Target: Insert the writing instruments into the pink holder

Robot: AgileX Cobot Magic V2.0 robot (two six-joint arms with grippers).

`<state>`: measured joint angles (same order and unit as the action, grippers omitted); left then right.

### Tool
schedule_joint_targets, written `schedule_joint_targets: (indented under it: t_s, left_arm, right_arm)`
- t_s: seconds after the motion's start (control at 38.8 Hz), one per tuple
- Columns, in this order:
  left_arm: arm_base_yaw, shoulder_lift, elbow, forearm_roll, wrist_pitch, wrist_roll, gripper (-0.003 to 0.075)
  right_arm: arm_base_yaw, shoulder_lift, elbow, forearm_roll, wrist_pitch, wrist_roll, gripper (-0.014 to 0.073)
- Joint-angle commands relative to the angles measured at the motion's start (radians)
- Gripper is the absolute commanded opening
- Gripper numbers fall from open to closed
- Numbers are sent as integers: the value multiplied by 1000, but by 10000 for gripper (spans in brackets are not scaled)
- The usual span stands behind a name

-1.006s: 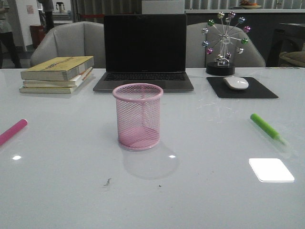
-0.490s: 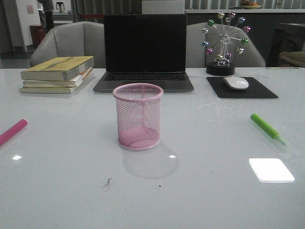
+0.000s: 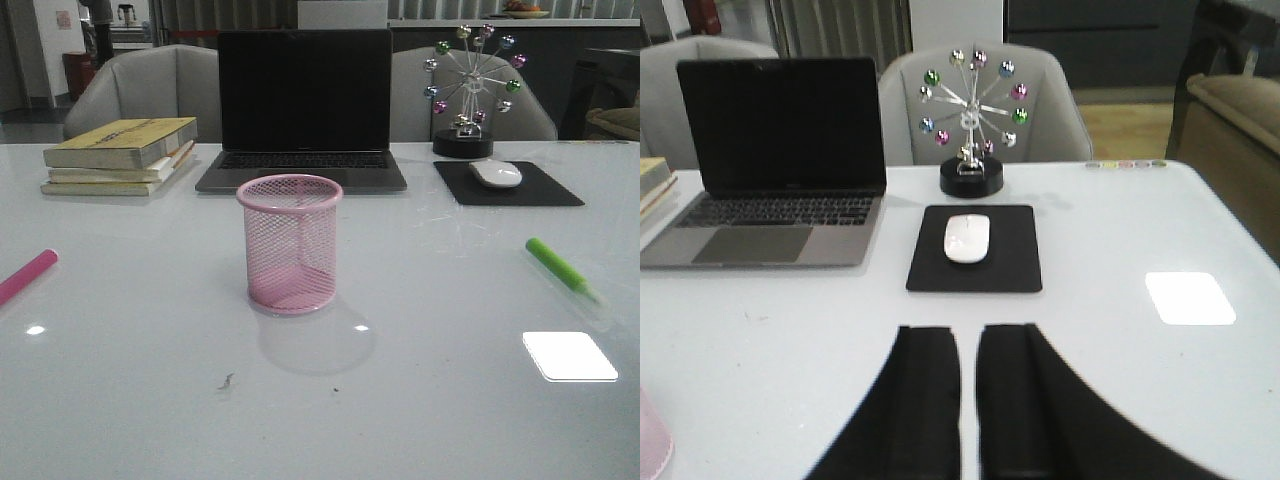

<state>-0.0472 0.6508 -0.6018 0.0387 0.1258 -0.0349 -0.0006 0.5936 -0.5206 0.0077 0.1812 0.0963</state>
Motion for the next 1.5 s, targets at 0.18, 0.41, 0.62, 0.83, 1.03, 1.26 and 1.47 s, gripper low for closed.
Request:
schedule_joint_targets:
  t_s: [0.18, 0.41, 0.62, 0.83, 1.03, 1.26, 1.47]
  left_arm:
    - [-114, 175, -44, 1, -76, -5, 407]
    - [-110, 247, -44, 1, -76, -5, 438]
    - [-110, 279, -44, 1, -90, -5, 437]
    - [-110, 279, -44, 1, -132, -5, 437]
    - [-110, 279, -44, 1, -152, -5, 437]
    - [-110, 279, -44, 1, -152, -5, 437]
    - [-110, 279, -44, 1, -152, -5, 437]
  right_arm:
    - [-5, 193, -46, -13, -41, -1, 372]
    - [-5, 252, -46, -13, 21, -1, 448]
    - [-5, 260, -46, -13, 29, -1, 448]
    - [-5, 263, -46, -8, 50, -1, 448]
    - [-5, 293, -79, -8, 197, -11, 448]
    - [-5, 436, -250, -8, 339, -96, 446]
    - [-5, 616, -422, -8, 406, -104, 446]
